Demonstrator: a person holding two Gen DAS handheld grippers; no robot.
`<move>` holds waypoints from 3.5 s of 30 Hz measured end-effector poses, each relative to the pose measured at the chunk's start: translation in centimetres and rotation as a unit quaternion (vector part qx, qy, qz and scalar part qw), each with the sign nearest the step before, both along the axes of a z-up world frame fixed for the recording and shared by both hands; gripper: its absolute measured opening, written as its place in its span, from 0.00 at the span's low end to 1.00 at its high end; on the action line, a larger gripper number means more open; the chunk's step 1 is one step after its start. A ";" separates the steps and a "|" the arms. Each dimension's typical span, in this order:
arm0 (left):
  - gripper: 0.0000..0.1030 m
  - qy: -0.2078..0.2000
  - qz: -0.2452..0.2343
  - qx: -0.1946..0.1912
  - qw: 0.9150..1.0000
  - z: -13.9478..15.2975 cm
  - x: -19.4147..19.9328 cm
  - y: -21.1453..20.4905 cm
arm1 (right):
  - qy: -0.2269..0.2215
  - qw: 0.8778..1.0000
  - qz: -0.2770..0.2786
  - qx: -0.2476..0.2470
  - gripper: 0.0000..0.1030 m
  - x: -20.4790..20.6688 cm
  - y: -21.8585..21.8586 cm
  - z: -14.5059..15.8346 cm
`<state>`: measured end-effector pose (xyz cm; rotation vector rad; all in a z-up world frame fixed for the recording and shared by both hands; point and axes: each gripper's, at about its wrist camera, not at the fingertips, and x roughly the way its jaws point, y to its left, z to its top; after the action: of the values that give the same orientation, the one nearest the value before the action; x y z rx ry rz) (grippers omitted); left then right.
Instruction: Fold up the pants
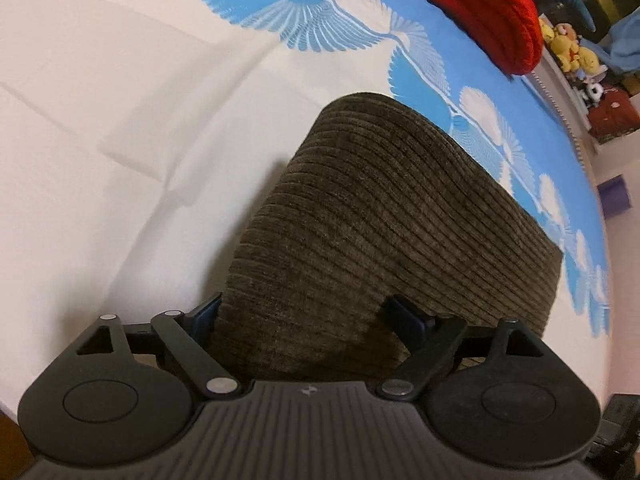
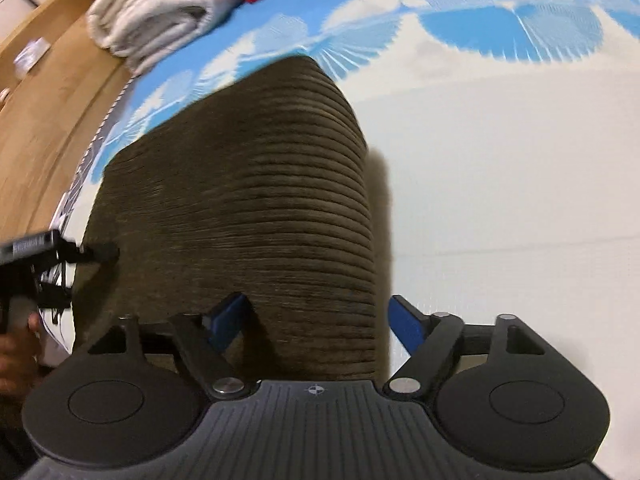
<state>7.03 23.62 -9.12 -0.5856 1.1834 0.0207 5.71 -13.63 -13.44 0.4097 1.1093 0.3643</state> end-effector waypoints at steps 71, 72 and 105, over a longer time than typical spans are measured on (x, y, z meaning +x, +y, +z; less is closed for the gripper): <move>0.44 -0.090 -0.371 0.169 0.909 1.9 5.3 -25.6 | -0.212 0.965 -0.039 -0.152 0.42 8.6 -14.2 8.8; 0.44 -0.103 -0.358 0.160 0.914 2.6 5.7 -25.4 | -0.192 0.964 -0.041 -0.177 0.40 9.7 -13.8 8.1; 0.34 -0.151 -0.193 0.183 0.952 5.1 8.0 -25.8 | -0.146 0.967 -0.085 -0.191 0.58 2.0 -12.8 9.1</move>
<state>15.00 -2.17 -4.02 -0.0206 0.9447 -0.1743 7.74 -26.39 -4.32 0.1024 0.8237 0.0511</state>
